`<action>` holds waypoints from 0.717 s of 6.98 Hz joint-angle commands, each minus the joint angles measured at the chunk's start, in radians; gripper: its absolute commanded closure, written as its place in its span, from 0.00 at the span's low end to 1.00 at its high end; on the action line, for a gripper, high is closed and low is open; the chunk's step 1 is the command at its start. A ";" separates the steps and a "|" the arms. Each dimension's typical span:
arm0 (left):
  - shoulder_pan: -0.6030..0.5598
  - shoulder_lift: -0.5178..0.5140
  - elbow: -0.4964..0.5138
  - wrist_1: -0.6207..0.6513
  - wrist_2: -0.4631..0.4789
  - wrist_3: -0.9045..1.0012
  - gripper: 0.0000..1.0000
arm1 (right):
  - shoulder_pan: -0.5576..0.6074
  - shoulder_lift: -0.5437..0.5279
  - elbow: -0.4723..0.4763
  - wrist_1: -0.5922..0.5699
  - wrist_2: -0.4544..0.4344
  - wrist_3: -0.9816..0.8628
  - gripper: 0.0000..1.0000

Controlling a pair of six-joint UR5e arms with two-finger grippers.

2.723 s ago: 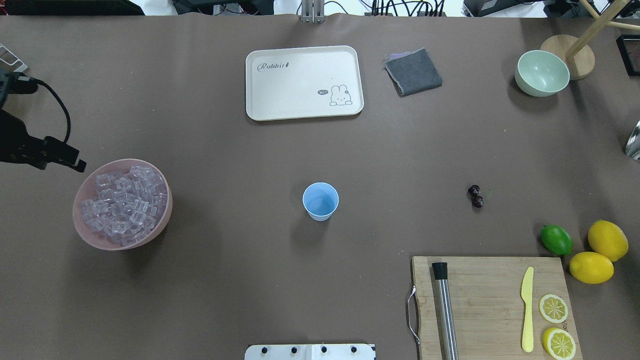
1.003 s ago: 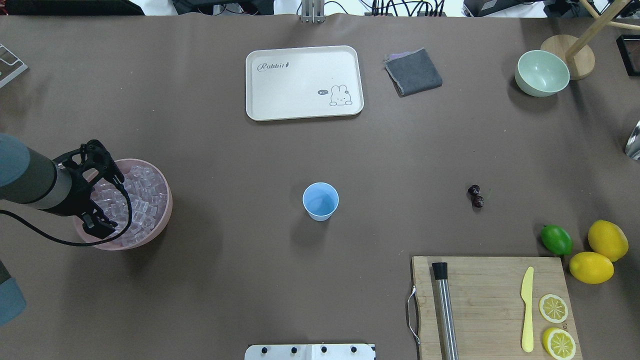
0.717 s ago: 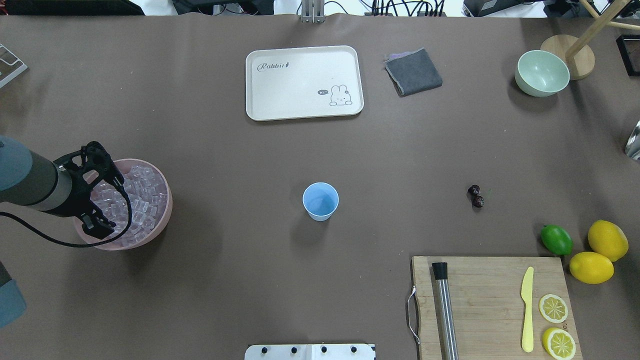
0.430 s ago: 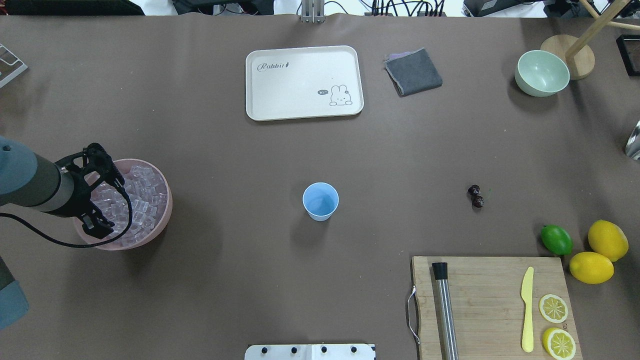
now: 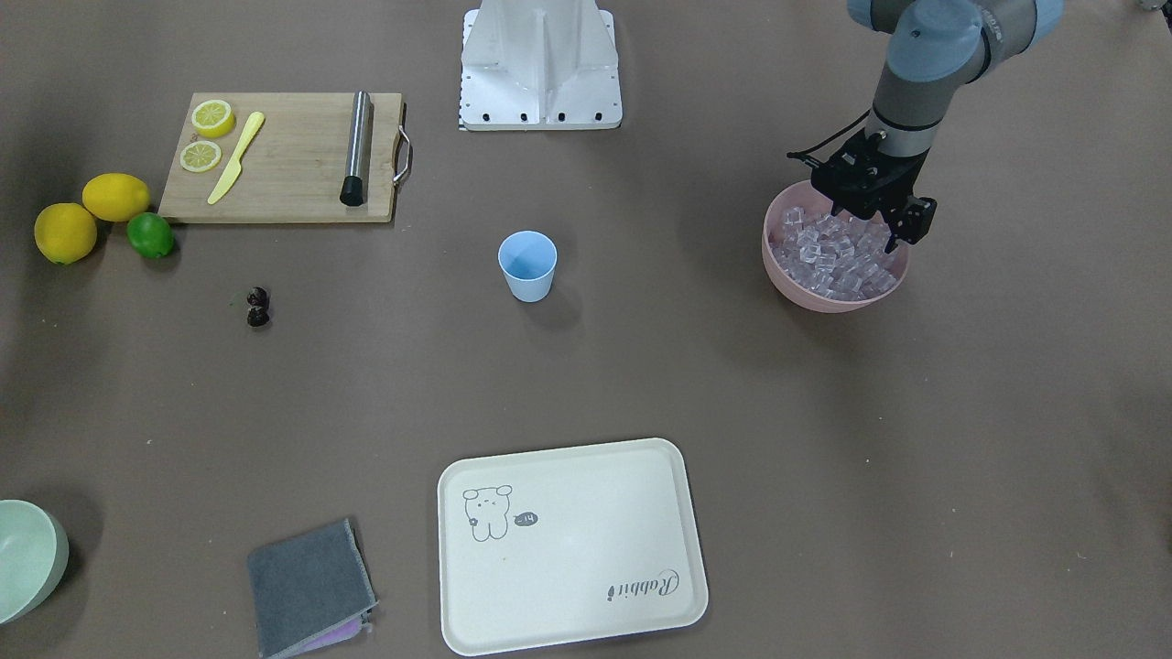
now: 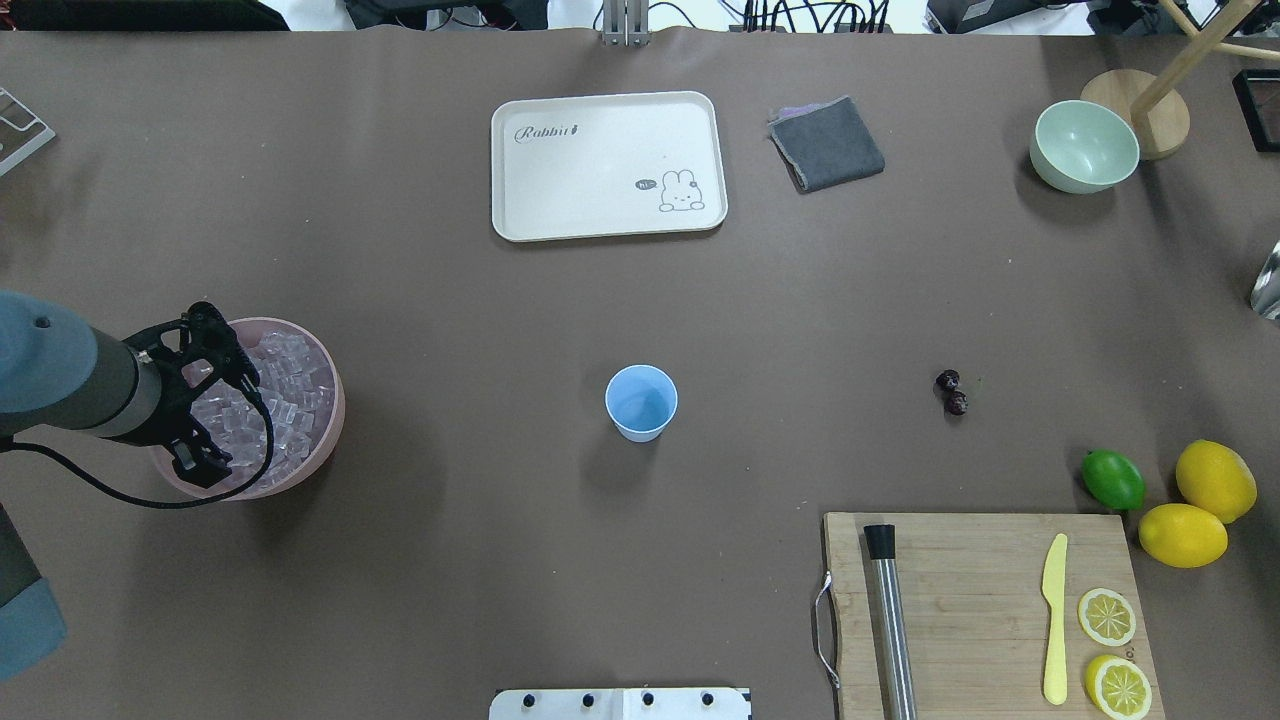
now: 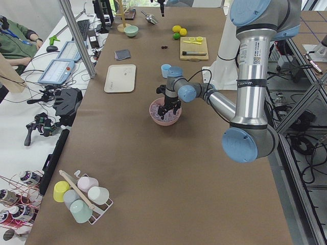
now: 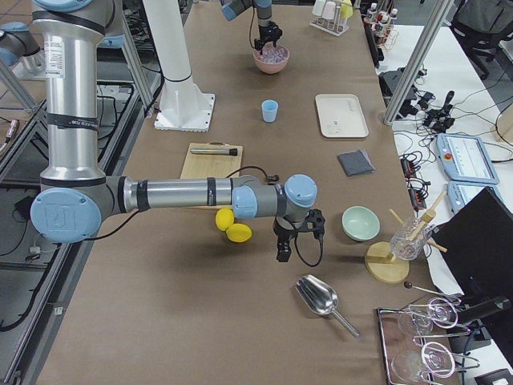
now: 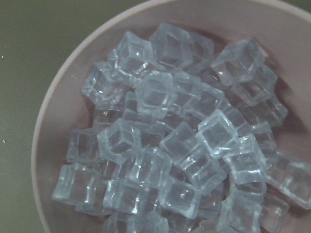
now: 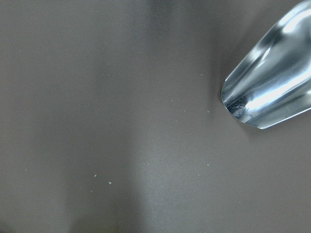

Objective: Put ice and cherries in cup
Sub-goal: 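Lower the left gripper into the ice and grasp an ice cube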

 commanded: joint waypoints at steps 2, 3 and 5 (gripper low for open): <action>0.003 0.002 0.002 0.000 0.024 0.001 0.03 | -0.002 0.001 -0.004 0.000 0.000 0.000 0.00; 0.000 0.003 0.002 0.000 0.030 0.035 0.03 | -0.002 0.001 -0.004 0.002 0.000 0.000 0.00; 0.000 0.002 0.018 0.000 0.032 0.044 0.03 | -0.002 0.001 -0.004 0.002 0.000 0.000 0.00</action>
